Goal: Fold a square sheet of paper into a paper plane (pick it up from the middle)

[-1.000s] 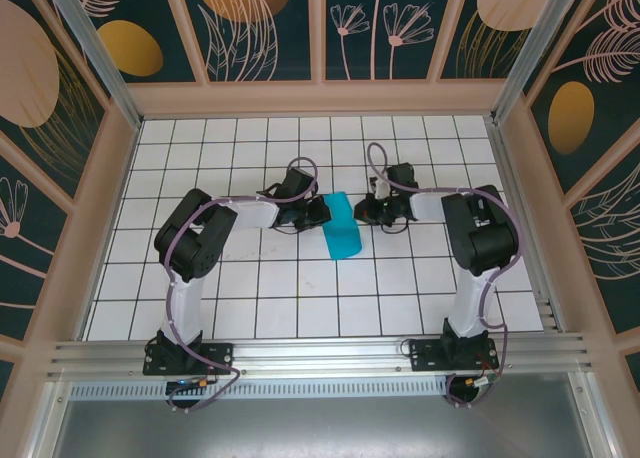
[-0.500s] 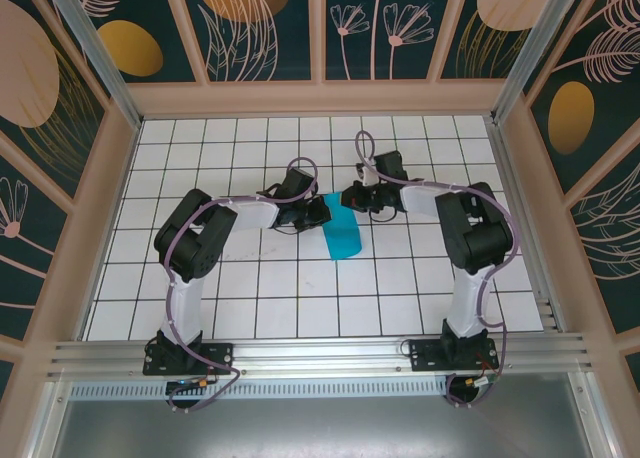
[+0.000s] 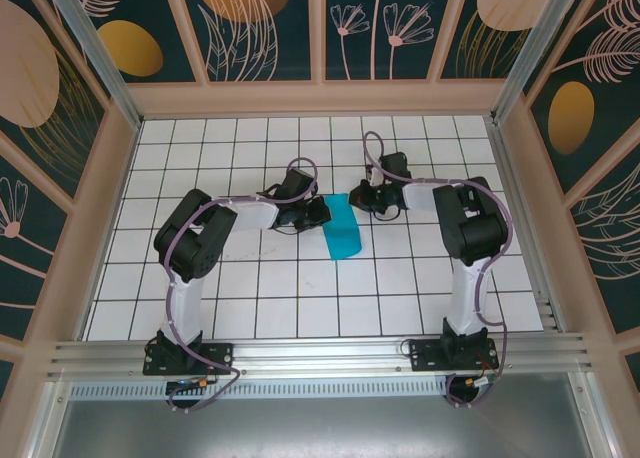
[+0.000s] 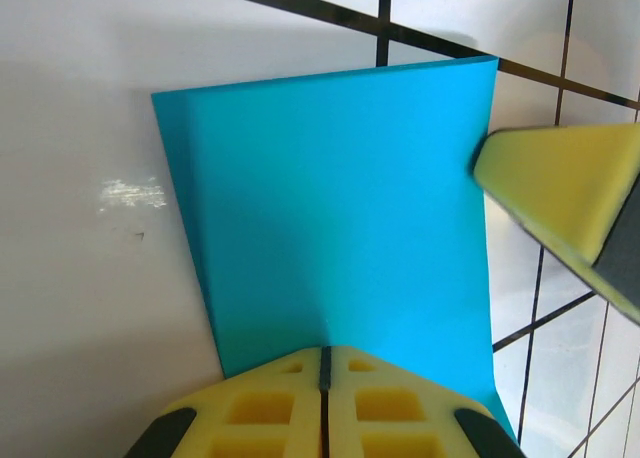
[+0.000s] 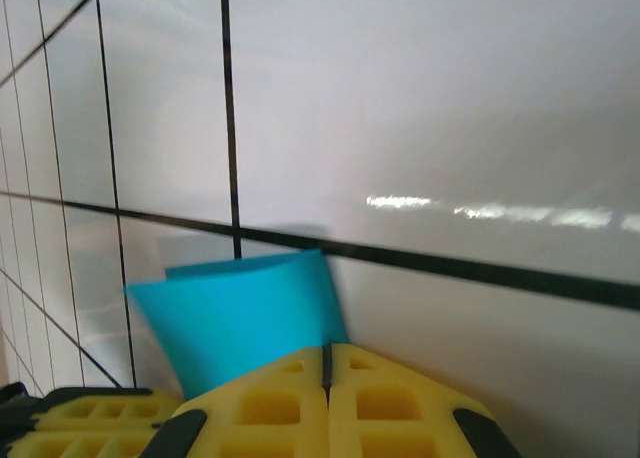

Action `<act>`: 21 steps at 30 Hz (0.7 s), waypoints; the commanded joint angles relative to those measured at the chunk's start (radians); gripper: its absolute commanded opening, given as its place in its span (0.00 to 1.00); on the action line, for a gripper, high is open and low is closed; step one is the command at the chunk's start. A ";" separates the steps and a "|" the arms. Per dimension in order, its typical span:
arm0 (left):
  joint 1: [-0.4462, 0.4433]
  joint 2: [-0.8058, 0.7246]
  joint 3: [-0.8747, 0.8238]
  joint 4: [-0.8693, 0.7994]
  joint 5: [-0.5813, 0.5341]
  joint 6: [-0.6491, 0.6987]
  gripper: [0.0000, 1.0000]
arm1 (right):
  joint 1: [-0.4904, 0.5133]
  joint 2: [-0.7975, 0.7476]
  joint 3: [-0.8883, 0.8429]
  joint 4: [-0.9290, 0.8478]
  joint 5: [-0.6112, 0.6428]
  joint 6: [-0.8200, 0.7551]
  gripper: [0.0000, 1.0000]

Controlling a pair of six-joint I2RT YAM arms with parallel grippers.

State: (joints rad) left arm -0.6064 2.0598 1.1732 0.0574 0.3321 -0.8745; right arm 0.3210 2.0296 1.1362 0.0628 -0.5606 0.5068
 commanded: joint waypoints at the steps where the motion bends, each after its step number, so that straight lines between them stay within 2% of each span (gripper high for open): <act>1: 0.000 0.131 -0.079 -0.209 -0.144 0.033 0.09 | -0.008 -0.056 -0.005 0.101 0.023 0.031 0.00; 5: 0.002 0.132 -0.072 -0.211 -0.144 0.036 0.09 | 0.018 -0.073 -0.007 0.133 -0.050 0.006 0.00; 11: 0.000 0.135 -0.068 -0.212 -0.145 0.037 0.09 | 0.034 0.004 0.044 0.078 -0.065 -0.007 0.00; 21: 0.001 0.128 -0.086 -0.197 -0.147 0.049 0.08 | -0.003 0.086 0.115 0.000 0.036 -0.002 0.00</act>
State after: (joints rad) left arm -0.6064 2.0583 1.1702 0.0631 0.3321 -0.8600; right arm 0.3393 2.0884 1.2137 0.1040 -0.5713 0.5072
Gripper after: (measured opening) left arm 0.088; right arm 0.062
